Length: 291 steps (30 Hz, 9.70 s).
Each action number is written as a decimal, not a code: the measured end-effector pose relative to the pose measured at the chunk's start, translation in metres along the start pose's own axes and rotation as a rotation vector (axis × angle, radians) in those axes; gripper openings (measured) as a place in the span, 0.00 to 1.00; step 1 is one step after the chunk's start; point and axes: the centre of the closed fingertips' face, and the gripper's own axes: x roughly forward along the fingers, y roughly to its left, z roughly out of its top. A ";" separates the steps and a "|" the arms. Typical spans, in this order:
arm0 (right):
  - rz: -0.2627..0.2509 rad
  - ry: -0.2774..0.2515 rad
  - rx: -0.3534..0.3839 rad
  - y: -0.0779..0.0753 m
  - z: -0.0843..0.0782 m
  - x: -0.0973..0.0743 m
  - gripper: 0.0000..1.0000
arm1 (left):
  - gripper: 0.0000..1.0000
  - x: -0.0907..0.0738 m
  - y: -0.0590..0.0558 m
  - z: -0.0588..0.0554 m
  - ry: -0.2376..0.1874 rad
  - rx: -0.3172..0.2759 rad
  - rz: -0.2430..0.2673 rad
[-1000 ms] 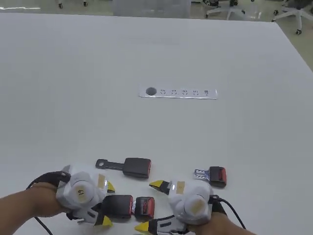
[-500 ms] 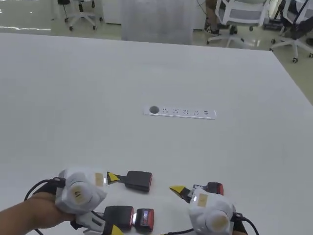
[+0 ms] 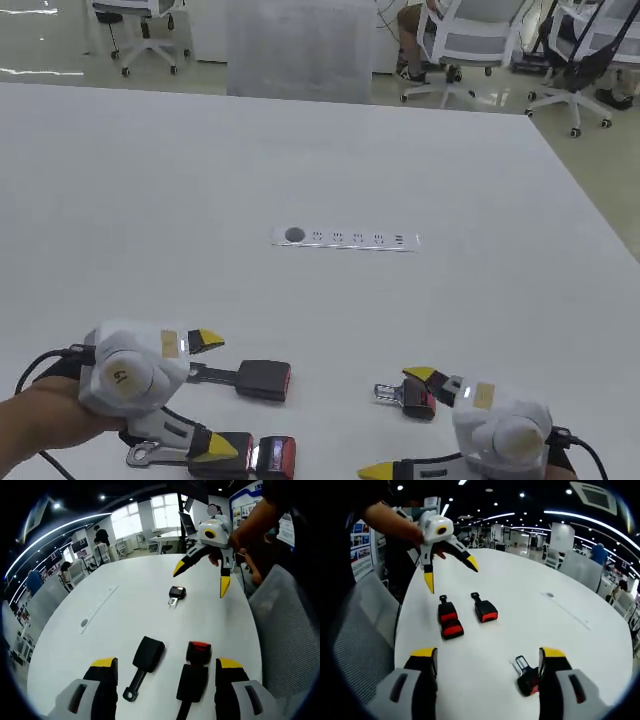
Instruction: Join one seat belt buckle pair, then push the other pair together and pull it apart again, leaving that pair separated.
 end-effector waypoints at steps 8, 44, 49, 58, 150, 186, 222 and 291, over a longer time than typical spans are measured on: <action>0.028 0.055 -0.004 -0.024 -0.019 -0.007 0.76 | 0.82 0.007 0.016 0.000 0.020 0.029 -0.017; 0.162 0.203 0.027 -0.068 -0.090 0.030 0.60 | 0.59 0.107 0.031 -0.045 0.097 0.101 -0.251; 0.182 0.196 -0.025 -0.066 -0.088 0.032 0.58 | 0.54 0.104 0.032 -0.047 0.136 0.105 -0.257; 0.188 0.187 -0.083 -0.072 -0.089 0.034 0.45 | 0.36 0.101 0.029 -0.045 0.160 0.144 -0.275; 0.292 0.013 -0.053 -0.014 -0.005 0.141 0.37 | 0.34 0.104 0.032 -0.054 0.300 0.168 -0.280; 0.271 0.032 -0.029 -0.006 0.005 0.154 0.36 | 0.34 0.103 0.031 -0.053 0.333 0.228 -0.308; 0.265 0.050 -0.064 -0.006 0.004 0.154 0.37 | 0.35 0.103 0.031 -0.054 0.338 0.236 -0.312; 0.190 0.168 -0.044 -0.059 -0.078 0.045 0.37 | 0.35 0.101 0.029 -0.053 0.347 0.234 -0.308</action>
